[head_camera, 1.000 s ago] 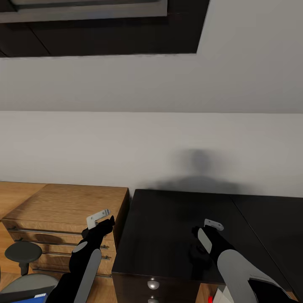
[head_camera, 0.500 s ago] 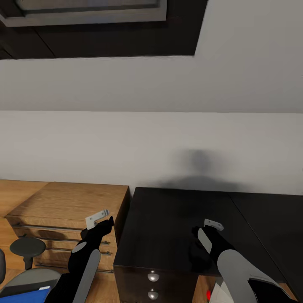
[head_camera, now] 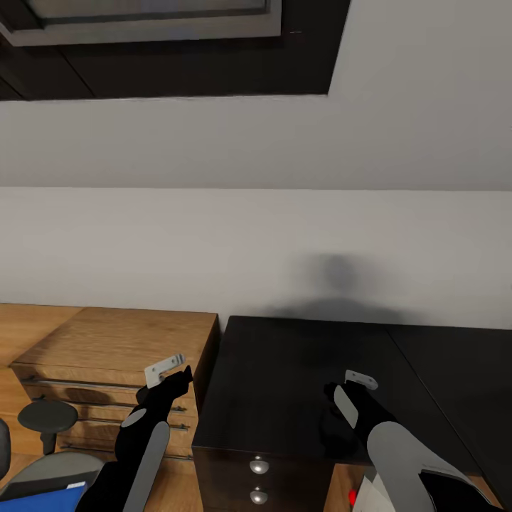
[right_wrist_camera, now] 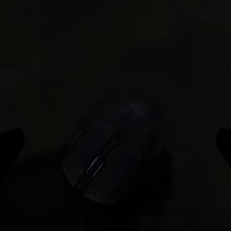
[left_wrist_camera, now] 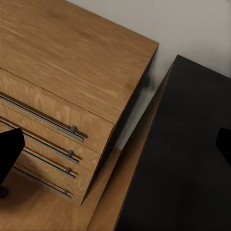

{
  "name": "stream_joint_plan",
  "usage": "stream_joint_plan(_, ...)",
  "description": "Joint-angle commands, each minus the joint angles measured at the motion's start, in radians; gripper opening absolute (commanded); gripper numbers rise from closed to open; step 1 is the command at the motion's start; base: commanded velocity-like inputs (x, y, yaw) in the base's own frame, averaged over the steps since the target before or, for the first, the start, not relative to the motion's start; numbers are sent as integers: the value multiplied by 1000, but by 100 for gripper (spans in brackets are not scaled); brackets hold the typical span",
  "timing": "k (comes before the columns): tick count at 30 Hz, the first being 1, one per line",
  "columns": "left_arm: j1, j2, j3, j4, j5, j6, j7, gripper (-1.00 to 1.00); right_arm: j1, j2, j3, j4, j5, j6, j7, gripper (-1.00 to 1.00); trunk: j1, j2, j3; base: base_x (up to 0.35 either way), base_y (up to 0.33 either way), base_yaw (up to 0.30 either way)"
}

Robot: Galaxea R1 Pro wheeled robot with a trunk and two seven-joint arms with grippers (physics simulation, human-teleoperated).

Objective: In the bedroom, organize the workspace by keeping the computer under the desk, ensuring the monitor is on the desk, placing the keyboard on the desk next to the monitor, placing the mouse on the desk next to the keyboard, moving the folder from the swivel chair onto the desk next to the mouse, stacking the notebook on top of the folder with the pen on top of the notebook, and positioning the swivel chair next to the desk.

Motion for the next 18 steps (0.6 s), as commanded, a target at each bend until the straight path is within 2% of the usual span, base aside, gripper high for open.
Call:
stream_joint_plan(1, -1, 0, -1, -1, 10, 2, 9, 100, 0, 0, 1, -2, -10, 3, -6, 100, 0, -1, -1, -1, 0, 0)
stream_joint_plan(11, 0, 0, -1, -1, 10, 2, 9, 100, 0, 0, 3, -2, -12, 0, -6, 100, 0, -1, -1, 1, 0, 0)
stream_joint_plan(18, 1, 0, -1, -1, 11, 2, 8, 100, 0, -1, 3, -4, -11, 1, -6, 100, 0, -1, -1, 137, 0, 0)
